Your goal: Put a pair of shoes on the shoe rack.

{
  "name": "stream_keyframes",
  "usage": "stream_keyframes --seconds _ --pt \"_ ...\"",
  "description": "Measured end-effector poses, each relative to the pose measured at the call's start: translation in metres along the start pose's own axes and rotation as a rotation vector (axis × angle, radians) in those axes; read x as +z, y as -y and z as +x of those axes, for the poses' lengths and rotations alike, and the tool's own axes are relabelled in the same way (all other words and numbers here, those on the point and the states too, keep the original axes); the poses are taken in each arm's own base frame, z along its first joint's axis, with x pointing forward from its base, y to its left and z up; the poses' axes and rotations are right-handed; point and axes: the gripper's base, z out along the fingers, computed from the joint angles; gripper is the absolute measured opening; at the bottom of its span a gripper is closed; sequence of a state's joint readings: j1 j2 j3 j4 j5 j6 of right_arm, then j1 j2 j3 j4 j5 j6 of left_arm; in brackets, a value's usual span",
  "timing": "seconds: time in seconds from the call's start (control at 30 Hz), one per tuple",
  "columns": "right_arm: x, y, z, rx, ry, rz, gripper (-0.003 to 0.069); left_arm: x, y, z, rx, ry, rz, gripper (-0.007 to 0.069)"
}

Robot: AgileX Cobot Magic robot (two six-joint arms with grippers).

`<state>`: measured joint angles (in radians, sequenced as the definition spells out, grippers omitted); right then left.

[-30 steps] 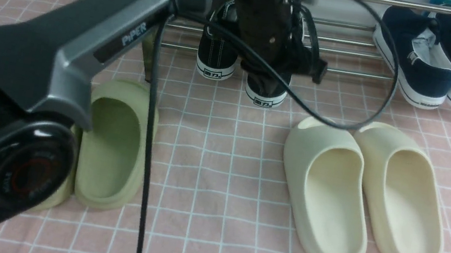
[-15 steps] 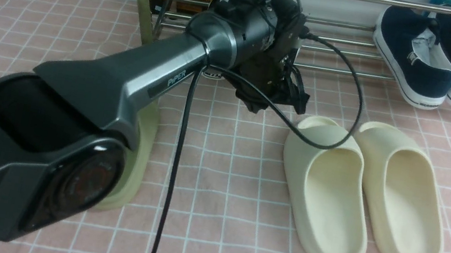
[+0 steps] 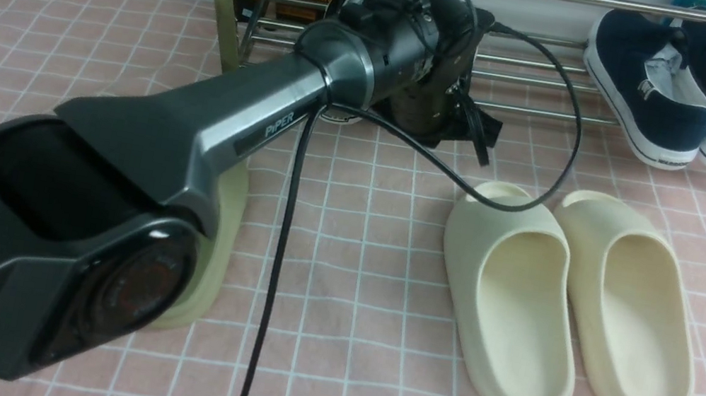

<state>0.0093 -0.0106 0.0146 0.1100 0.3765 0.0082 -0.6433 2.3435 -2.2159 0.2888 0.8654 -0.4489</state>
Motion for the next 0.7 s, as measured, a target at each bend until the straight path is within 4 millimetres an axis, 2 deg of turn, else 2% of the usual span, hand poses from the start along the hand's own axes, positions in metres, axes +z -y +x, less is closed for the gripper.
stream_keyframes --seconds 0.13,0.3,0.43,0.6,0.7 --pt "0.000 0.000 0.000 0.000 0.000 0.000 0.0239 0.000 0.000 -0.004 -0.027 0.040 -0.002 0.0004" --pt "0.000 0.000 0.000 0.000 0.000 0.000 0.0239 -0.005 -0.001 -0.002 -0.049 0.002 -0.007 0.0005" --pt "0.000 0.000 0.000 0.000 0.000 0.000 0.0239 -0.033 -0.007 -0.006 -0.040 -0.062 -0.026 0.0008" --pt "0.000 0.000 0.000 0.000 0.000 0.000 0.0239 -0.070 -0.015 -0.018 0.031 -0.054 -0.057 0.0013" --pt "0.000 0.000 0.000 0.000 0.000 0.000 0.0239 -0.080 -0.023 -0.020 0.061 -0.058 -0.123 0.0013"
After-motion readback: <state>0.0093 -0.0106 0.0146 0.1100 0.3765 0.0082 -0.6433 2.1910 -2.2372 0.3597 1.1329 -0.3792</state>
